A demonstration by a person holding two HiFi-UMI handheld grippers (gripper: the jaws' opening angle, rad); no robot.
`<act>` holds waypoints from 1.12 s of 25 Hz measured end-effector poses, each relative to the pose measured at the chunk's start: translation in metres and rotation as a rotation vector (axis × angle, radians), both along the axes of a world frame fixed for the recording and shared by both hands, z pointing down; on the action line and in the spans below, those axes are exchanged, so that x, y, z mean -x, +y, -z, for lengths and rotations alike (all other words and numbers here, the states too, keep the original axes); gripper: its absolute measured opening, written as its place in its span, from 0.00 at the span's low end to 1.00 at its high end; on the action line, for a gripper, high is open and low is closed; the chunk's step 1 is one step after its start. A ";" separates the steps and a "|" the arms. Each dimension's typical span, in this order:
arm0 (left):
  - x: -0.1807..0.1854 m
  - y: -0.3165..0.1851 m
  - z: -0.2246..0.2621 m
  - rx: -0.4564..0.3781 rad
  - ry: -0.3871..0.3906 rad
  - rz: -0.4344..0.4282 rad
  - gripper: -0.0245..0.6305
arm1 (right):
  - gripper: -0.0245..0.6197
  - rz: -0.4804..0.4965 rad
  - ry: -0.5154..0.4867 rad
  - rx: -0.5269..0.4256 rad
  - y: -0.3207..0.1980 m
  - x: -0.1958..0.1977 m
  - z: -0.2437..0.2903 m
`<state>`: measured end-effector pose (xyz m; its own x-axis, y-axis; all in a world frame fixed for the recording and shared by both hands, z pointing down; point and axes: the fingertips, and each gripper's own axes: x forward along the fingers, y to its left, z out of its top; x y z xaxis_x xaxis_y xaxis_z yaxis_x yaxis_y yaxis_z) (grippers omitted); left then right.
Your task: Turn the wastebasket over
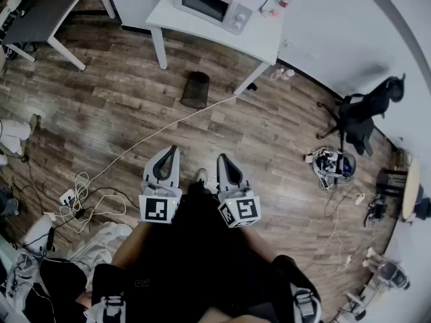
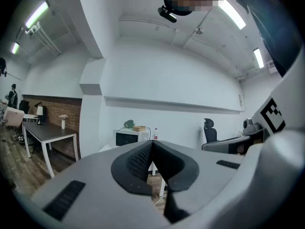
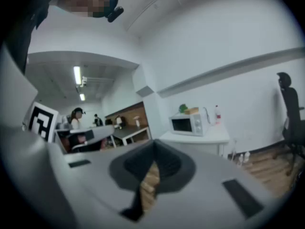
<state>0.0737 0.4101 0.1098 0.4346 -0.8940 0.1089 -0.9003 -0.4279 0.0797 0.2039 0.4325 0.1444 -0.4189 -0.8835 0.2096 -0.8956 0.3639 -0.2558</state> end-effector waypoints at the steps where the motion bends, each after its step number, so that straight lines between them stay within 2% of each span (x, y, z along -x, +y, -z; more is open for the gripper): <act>1: 0.000 -0.001 0.000 0.000 0.003 0.002 0.09 | 0.09 0.001 0.000 -0.001 -0.001 0.000 0.000; 13: -0.010 0.008 -0.001 -0.007 -0.002 0.001 0.09 | 0.09 0.002 -0.021 -0.018 0.008 -0.009 0.003; 21: -0.030 0.010 -0.003 -0.001 -0.005 0.008 0.09 | 0.09 -0.001 -0.027 -0.014 0.010 -0.033 -0.002; 28: -0.050 0.011 -0.007 -0.001 -0.057 0.025 0.09 | 0.09 0.030 -0.044 -0.017 0.008 -0.056 -0.008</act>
